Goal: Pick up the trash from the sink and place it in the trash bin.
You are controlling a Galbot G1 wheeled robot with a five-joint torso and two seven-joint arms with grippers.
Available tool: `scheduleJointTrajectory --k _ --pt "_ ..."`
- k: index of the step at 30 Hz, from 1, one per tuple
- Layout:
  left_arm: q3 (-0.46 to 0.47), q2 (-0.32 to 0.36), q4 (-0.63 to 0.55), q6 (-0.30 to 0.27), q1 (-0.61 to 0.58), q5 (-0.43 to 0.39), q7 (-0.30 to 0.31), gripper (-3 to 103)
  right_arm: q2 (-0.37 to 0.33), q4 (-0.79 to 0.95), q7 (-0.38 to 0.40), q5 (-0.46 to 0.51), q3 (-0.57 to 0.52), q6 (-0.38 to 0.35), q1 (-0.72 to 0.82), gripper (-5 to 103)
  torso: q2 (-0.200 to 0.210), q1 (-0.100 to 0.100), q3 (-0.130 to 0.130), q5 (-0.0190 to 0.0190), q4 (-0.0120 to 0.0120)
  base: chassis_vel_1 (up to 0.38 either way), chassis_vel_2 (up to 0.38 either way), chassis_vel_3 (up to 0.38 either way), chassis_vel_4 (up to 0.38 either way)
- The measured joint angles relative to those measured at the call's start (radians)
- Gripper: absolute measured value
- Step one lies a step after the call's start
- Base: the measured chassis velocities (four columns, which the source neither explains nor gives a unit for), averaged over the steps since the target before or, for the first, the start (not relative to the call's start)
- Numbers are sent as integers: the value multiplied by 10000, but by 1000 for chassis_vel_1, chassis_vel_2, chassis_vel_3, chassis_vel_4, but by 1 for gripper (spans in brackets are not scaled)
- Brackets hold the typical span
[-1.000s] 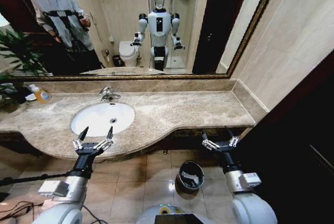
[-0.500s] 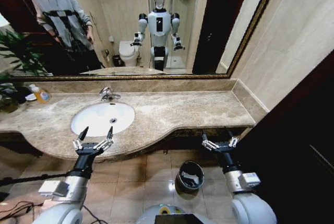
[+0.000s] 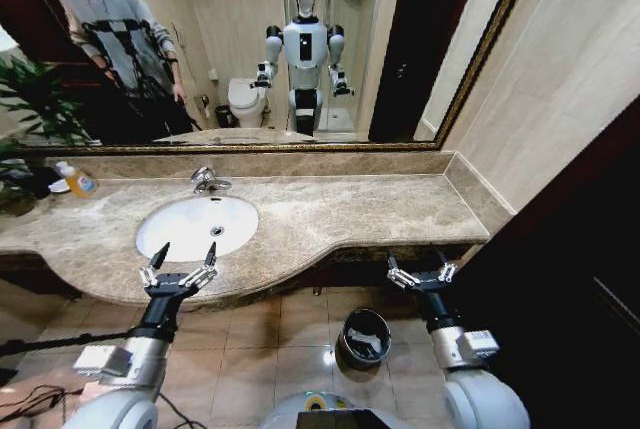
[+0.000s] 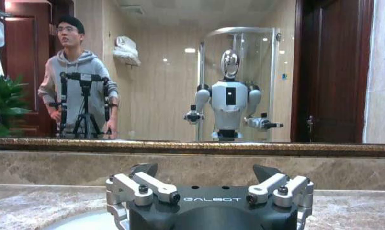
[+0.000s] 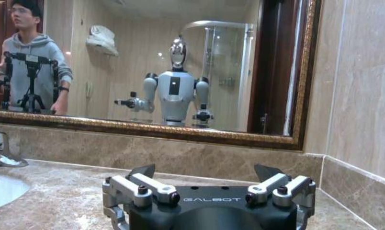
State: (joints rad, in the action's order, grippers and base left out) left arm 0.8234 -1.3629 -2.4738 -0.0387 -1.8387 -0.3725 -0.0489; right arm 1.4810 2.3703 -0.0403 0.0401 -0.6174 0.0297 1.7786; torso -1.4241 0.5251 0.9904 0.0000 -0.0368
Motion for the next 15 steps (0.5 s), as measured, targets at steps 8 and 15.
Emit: scheduleJointTrajectory --k 8,15 --pt "0 0 0 0 0 0 0 100 0 -5 0 1 0 5 -1 100 0 0 0 0 0 0 0 0 0" --pt "0 0 0 0 0 0 0 100 0 -6 0 2 0 10 -1 100 0 0 0 0 0 0 0 0 0"
